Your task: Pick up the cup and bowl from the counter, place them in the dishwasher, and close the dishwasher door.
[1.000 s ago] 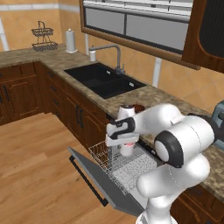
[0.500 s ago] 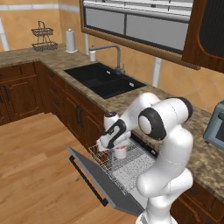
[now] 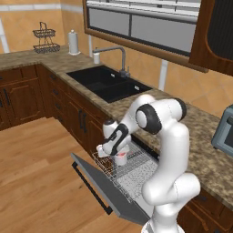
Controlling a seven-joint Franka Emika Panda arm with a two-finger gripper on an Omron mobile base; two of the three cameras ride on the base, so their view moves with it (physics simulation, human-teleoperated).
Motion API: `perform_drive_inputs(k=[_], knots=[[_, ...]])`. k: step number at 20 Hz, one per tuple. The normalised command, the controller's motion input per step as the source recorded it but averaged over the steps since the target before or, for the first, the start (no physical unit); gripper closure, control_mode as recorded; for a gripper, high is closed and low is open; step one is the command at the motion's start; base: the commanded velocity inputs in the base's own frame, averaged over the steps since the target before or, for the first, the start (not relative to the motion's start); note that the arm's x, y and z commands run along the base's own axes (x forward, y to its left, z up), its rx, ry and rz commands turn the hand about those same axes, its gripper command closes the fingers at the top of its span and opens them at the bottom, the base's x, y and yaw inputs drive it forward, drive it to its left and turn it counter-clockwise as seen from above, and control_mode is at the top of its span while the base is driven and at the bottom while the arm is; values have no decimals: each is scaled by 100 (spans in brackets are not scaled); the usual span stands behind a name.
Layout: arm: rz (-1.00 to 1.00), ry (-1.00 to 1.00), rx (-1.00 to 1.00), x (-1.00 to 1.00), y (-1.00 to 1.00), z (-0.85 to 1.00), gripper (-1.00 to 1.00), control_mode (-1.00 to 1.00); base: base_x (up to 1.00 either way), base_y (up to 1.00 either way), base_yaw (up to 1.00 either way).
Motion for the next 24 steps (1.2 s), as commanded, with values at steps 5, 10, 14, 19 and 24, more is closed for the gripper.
perform_drive_inputs(k=[5,10,14,19,24], knots=[[-13,0,-4,43,0,-47,100,-100,0,0,0],[-6,0,-8,51,0,-64,100,-100,0,0,0],[-1,0,-7,48,0,-63,100,-100,0,0,0],[0,-1,-2,50,-11,-64,100,-100,0,0,0],[0,-3,6,45,-29,-52,100,-100,0,0,0]])
